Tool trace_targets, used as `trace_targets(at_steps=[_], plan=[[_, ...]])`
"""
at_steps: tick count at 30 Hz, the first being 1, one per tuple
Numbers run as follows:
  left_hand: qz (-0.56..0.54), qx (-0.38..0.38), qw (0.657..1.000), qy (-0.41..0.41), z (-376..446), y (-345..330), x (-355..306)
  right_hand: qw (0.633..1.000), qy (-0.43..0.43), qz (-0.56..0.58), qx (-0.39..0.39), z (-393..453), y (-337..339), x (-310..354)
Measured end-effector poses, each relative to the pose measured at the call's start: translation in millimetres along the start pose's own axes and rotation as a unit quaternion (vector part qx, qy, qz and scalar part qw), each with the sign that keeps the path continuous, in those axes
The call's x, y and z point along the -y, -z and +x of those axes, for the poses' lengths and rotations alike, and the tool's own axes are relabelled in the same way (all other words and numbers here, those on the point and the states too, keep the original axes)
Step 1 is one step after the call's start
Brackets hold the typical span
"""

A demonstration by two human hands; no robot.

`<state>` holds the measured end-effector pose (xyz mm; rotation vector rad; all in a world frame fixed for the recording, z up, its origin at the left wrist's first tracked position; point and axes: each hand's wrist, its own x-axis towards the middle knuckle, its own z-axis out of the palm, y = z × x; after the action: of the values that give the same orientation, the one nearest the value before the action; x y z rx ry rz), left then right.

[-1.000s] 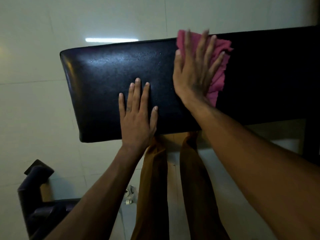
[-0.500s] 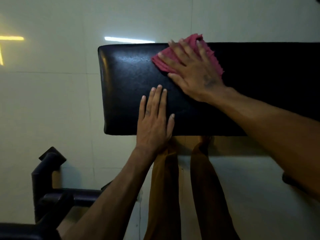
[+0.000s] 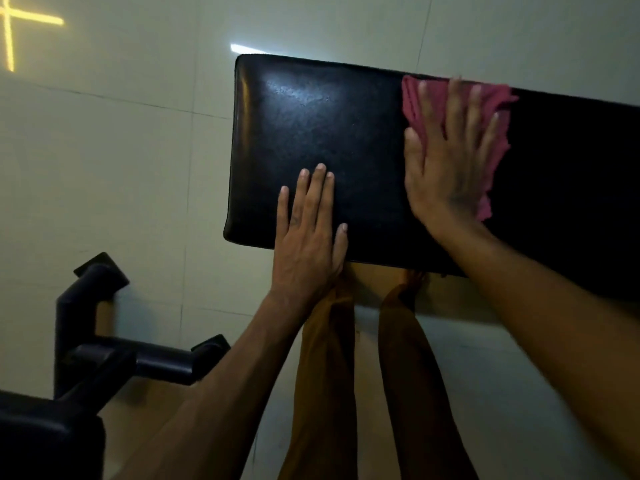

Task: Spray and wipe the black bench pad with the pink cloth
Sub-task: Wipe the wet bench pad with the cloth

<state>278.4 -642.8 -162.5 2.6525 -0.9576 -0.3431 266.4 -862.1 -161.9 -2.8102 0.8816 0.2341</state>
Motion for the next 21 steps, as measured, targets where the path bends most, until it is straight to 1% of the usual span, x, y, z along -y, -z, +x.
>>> trace_targets(at_steps=[1, 2, 3, 4, 5, 6, 7, 8, 9, 10, 11, 12, 13, 14, 15, 16, 17, 18, 19, 20, 21], plan=[[0.011, 0.001, 1.0, 0.001, -0.2, -0.4, -1.1, 1.0, -0.023, 0.006, -0.006, -14.4, -3.0, 11.8], [0.022, 0.004, 1.0, -0.003, 0.6, -0.9, -2.7, 1.0, 0.003, 0.004, 0.002, -30.7, -5.8, 18.6], [0.031, 0.01, 0.999, -0.01, 2.1, -1.1, -3.0, 0.997, 0.068, -0.001, 0.024, -46.8, -7.8, 19.1], [0.035, 0.016, 0.999, -0.019, 4.2, -0.6, -2.7, 0.988, 0.146, -0.012, 0.046, -59.9, -10.6, 12.0], [0.034, 0.023, 0.999, -0.032, 7.2, -0.8, -3.6, 0.977, 0.205, -0.017, 0.06, -68.6, -11.0, -2.9], [0.031, 0.028, 0.998, -0.046, 10.9, -0.7, -4.9, 0.972, 0.226, -0.015, 0.064, -73.4, -10.2, -20.4], [0.028, 0.034, 0.997, -0.06, 15.6, -0.4, -6.8, 0.978, 0.202, -0.013, 0.053, -75.4, -9.6, -38.5], [0.026, 0.041, 0.996, -0.074, 21.7, -0.6, -9.7, 0.99, 0.136, -0.014, 0.03, -75.0, -8.1, -55.7], [0.024, 0.049, 0.995, -0.089, 28.8, -1.3, -13.5, 0.999, 0.038, -0.012, 0.001, -73.0, -5.9, -72.6], [0.024, 0.057, 0.992, -0.108, 36.1, -2.2, -18.4, 0.997, -0.07, 0.0, -0.027, -69.2, -1.9, -87.9], [0.026, 0.064, 0.989, -0.131, 43.2, -3.4, -24.2, 0.985, -0.164, 0.025, -0.049, -64.5, 1.7, -99.7], [0.03, 0.068, 0.984, -0.159, 50.3, -4.7, -30.5, 0.969, -0.233, 0.049, -0.065, -59.8, 4.2, -104.9], [0.034, 0.073, 0.979, -0.187, 57.8, -6.8, -36.7, 0.958, -0.27, 0.056, -0.074, -56.6, 5.1, -105.3], [0.037, 0.077, 0.974, -0.21, 65.5, -9.1, -42.5, 0.958, -0.276, 0.041, -0.07, -55.3, 5.2, -103.9], [0.04, 0.079, 0.97, -0.225, 72.4, -12.1, -49.4, 0.966, -0.251, 0.015, -0.059, -56.5, 4.4, -103.7], [0.045, 0.079, 0.969, -0.23, 77.7, -13.7, -53.8, 0.982, -0.186, -0.007, -0.039, -58.5, 2.9, -102.0], [0.051, 0.076, 0.969, -0.228, 81.0, -14.3, -56.8, 0.996, -0.088, -0.025, -0.013, -60.4, 2.1, -103.7], [0.055, 0.073, 0.97, -0.223, 82.7, -15.8, -61.3, 0.999, 0.019, -0.035, 0.016, -61.1, 4.7, -112.6], [0.056, 0.071, 0.972, -0.216, 83.0, -16.7, -65.3, 0.993, 0.106, -0.045, 0.036, -57.7, 8.4, -127.8], [0.057, 0.07, 0.974, -0.21, 82.3, -17.0, -69.6, 0.988, 0.143, -0.048, 0.038, -52.1, 11.7, -146.2], [0.058, 0.071, 0.975, -0.205, 80.7, -17.2, -74.2, 0.991, 0.121, -0.046, 0.021, -46.9, 13.4, -163.9]])
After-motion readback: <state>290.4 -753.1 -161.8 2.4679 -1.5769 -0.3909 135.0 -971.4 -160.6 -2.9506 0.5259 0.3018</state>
